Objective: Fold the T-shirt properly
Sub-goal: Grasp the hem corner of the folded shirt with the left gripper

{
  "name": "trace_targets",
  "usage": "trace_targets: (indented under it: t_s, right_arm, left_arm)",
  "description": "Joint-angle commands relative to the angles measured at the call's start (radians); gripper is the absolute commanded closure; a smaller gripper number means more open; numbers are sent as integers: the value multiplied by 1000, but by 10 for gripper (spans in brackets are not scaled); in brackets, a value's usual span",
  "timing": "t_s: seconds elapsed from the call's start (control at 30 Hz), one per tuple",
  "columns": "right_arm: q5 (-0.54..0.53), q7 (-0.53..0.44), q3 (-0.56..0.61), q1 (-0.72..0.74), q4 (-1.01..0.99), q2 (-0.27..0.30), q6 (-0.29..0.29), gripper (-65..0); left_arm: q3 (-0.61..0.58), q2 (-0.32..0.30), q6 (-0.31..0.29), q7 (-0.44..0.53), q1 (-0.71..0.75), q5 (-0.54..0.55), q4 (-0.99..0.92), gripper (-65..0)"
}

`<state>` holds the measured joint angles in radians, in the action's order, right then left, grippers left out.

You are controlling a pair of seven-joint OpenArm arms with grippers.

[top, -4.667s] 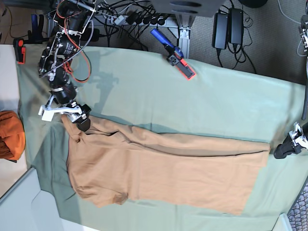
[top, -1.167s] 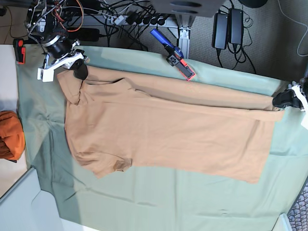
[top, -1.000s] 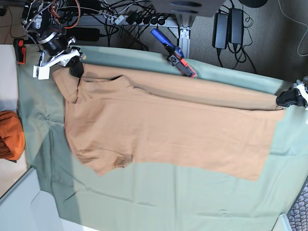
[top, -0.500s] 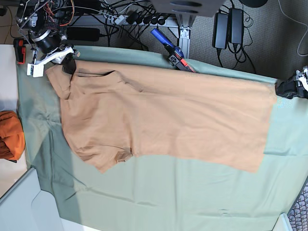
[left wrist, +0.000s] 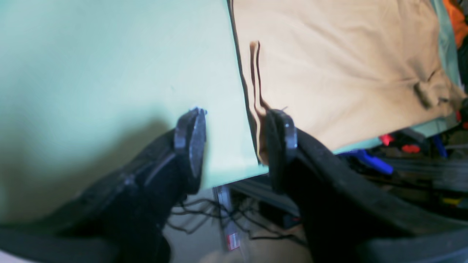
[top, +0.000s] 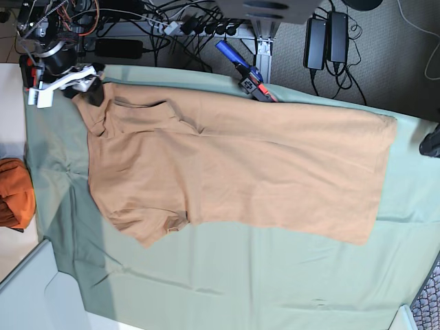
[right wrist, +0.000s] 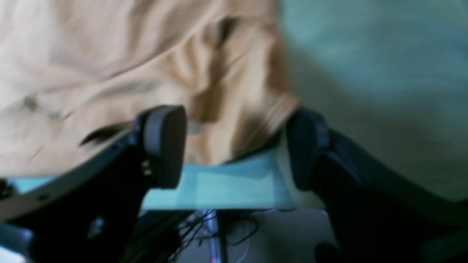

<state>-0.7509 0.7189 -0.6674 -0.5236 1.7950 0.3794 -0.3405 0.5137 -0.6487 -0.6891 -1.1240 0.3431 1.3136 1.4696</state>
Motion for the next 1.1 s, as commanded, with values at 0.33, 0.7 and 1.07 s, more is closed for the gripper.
trace_targets:
  t_s: [0.33,0.7,1.07]
  right_arm:
    - [-8,-31,-181,0,15,42,-90,-428]
    - [-9,-34,-180,0,15,33,-90,-428]
    - [-16,-34,-180,-1,15,33,-90,-428]
  left_arm:
    - [-108,-55,-9,246,-166,-226,136,-301]
    - [-456,10,27,359,-580,-432,-224,-301]
    - [-526,167,24,437,-839,-489,-728,-301]
